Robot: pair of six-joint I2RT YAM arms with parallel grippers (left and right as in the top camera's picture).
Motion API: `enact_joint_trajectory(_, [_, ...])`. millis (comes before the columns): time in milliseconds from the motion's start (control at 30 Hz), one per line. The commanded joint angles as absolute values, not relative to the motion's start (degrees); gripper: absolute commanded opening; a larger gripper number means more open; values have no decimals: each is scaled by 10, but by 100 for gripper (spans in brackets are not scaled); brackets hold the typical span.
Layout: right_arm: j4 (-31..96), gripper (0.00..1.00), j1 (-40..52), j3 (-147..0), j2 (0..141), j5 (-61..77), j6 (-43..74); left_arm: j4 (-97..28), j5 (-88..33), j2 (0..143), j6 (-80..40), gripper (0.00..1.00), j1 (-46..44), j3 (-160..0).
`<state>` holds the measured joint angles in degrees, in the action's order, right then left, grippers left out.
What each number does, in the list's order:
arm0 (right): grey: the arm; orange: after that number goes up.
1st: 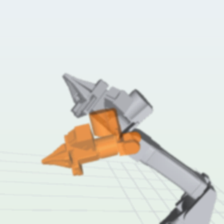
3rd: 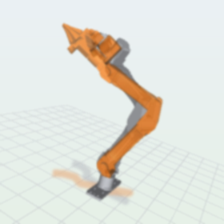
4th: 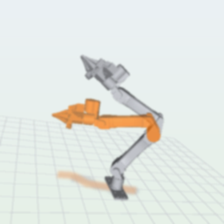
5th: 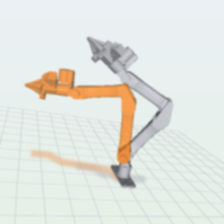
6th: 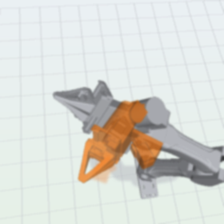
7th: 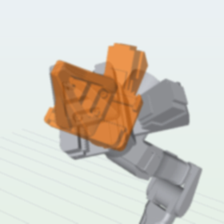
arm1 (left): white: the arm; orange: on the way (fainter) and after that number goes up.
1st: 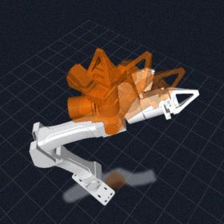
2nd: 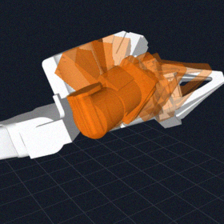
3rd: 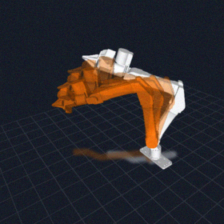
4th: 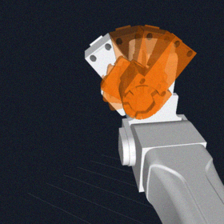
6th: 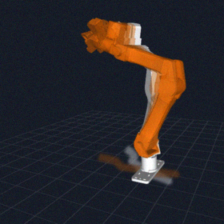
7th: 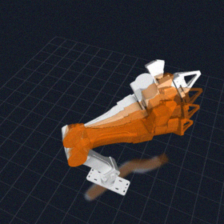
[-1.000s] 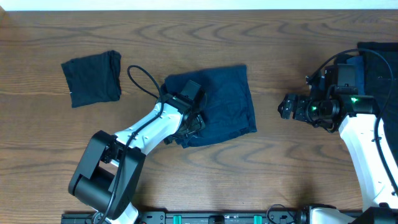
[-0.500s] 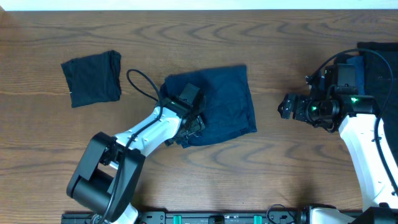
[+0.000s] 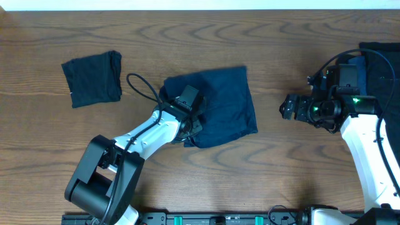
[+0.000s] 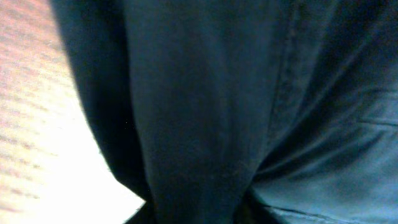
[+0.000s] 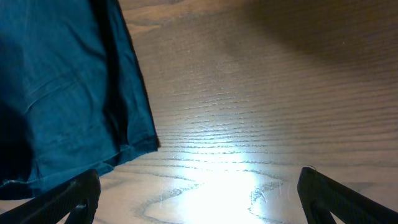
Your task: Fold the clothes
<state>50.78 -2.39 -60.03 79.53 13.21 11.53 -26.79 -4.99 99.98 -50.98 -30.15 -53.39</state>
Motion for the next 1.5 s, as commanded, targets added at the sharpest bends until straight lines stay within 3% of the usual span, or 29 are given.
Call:
enact_joint_trajectory(0, [508,99,-26,-599,792,129,113,-277,-69,1028,-482,6,-303,-510])
enact_joint_trajectory(300, [508,99,-26,-599,792,129,113,-278,-65,1008,-294,6,-282,-542])
enact_joint_trajectory(700, [508,99,-26,-599,792,129,113,-314,41,877,-143,6,-143,-642])
enact_joint_trajectory(900, [508,99,-26,-599,792,129,113,-287,101,841,-105,6,-68,-648])
enact_joint_trajectory(1467, [508,99,-26,-599,792,129,113,-218,102,842,-82,6,89,-647])
